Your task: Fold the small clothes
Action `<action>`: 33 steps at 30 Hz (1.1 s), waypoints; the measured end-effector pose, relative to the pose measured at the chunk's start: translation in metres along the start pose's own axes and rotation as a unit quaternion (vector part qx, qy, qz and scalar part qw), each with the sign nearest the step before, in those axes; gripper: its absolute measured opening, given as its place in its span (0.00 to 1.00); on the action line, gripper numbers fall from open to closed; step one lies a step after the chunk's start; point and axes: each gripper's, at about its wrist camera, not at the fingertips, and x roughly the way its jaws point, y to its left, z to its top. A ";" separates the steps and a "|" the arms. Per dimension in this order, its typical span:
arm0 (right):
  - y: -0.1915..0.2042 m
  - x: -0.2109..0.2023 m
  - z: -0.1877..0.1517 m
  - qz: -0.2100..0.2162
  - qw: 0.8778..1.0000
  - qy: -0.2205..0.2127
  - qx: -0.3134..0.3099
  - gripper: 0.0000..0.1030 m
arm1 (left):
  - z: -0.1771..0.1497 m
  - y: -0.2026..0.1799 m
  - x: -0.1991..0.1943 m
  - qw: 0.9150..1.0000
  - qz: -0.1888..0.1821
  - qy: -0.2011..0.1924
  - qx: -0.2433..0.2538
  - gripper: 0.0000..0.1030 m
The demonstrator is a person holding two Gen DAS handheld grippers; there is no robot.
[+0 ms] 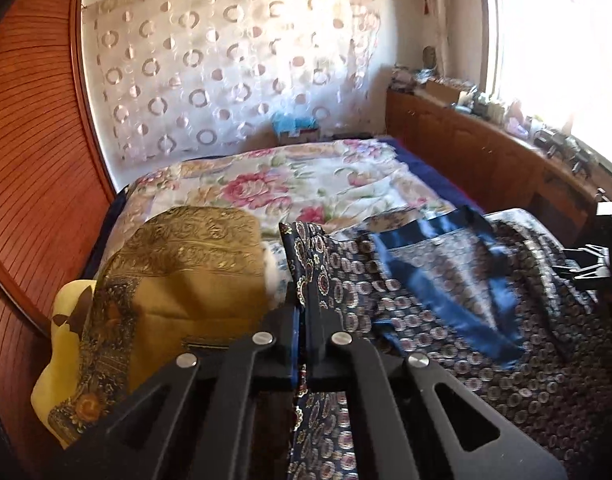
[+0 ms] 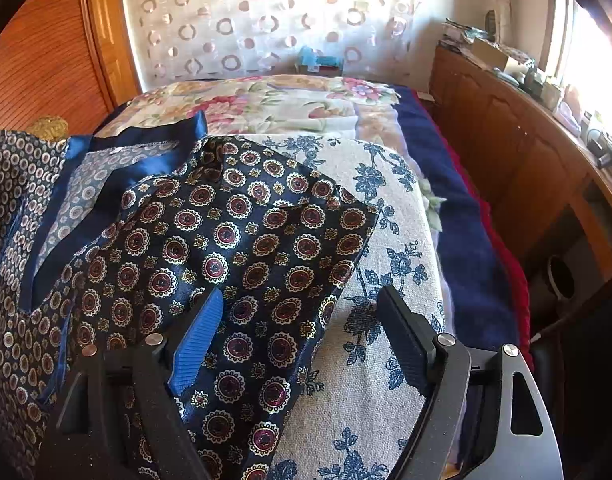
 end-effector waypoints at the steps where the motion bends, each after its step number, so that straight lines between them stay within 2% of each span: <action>1: 0.002 0.001 0.002 -0.002 1.000 0.004 -0.009 0.78 | 0.000 -0.001 -0.002 1.000 -0.004 0.000 0.002 0.00; 6: -0.004 0.014 0.017 0.008 1.000 0.009 -0.015 0.77 | -0.007 -0.010 -0.006 1.000 -0.025 -0.004 0.005 0.00; 9: -0.012 0.021 0.027 0.010 1.000 0.006 -0.004 0.70 | -0.011 -0.015 -0.013 0.999 -0.033 -0.009 0.001 0.00; 12: -0.014 0.020 0.032 0.022 1.000 0.002 -0.004 0.44 | -0.015 -0.018 -0.023 0.999 -0.040 -0.018 -0.002 0.00; 13: -0.010 0.020 0.033 0.034 0.999 0.003 -0.009 0.27 | -0.016 -0.019 -0.029 0.999 -0.042 -0.024 -0.003 0.00; 14: -0.008 0.020 0.033 0.051 0.999 0.006 -0.012 0.03 | -0.018 -0.021 -0.034 0.999 -0.045 -0.027 -0.002 0.00; 15: -0.004 0.019 0.035 0.065 0.998 0.008 -0.017 0.02 | -0.019 -0.022 -0.038 0.998 -0.045 -0.032 -0.002 0.00; 17: 0.005 0.009 0.035 0.048 0.998 -0.007 -0.035 0.01 | -0.022 -0.025 -0.051 0.998 -0.046 -0.041 -0.001 0.00; 22: 0.014 -0.049 0.035 0.044 0.995 -0.085 -0.034 0.01 | -0.031 -0.021 -0.089 0.997 -0.028 -0.069 -0.003 0.00; 25: 0.012 -0.081 0.030 0.043 0.992 -0.113 -0.034 0.01 | -0.043 -0.013 -0.110 0.996 -0.021 -0.081 -0.012 0.00; 27: 0.010 -0.106 0.017 0.042 0.990 -0.132 -0.027 0.01 | -0.056 -0.006 -0.124 0.996 -0.014 -0.085 -0.021 0.00; 33: 0.005 -0.151 -0.032 0.047 0.988 -0.150 -0.009 0.01 | -0.112 0.012 -0.151 0.996 0.009 -0.080 -0.043 0.00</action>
